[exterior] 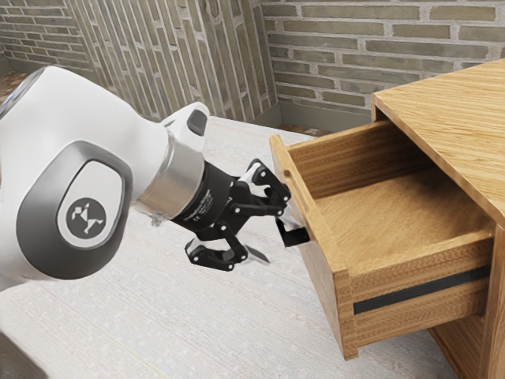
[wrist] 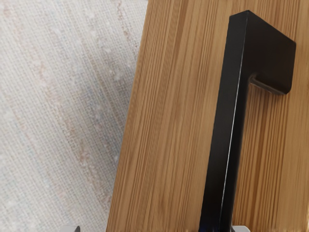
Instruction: Pull the drawer handle with one arm to open the drawer
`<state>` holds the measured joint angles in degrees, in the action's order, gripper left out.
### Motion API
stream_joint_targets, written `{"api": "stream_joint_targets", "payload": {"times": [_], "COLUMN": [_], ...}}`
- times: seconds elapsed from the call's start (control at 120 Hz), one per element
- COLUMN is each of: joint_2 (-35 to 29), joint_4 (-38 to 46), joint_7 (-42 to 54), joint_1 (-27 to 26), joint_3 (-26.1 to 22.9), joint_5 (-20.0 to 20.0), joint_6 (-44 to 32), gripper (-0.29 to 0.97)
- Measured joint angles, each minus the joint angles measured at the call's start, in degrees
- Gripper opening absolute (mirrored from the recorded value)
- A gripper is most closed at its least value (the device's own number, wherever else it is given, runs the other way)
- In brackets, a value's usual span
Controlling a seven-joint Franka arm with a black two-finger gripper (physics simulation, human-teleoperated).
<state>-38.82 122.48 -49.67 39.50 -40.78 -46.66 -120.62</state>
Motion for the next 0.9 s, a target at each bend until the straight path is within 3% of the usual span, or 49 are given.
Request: {"api": "stream_joint_targets", "payload": {"times": [0.517,0.8,0.9], "joint_2": [-6.76,-9.20,-12.26], "joint_4": [9.14,11.11,5.74], "joint_7": [0.09,-0.30,-1.13], "joint_1": [-13.57,-15.49,-17.89], "joint_3": [13.50,15.66,19.93], "joint_5": [3.08,4.60,11.73], "joint_6": [-0.85,-0.67,4.63], "gripper": [0.36,0.36,0.39]}}
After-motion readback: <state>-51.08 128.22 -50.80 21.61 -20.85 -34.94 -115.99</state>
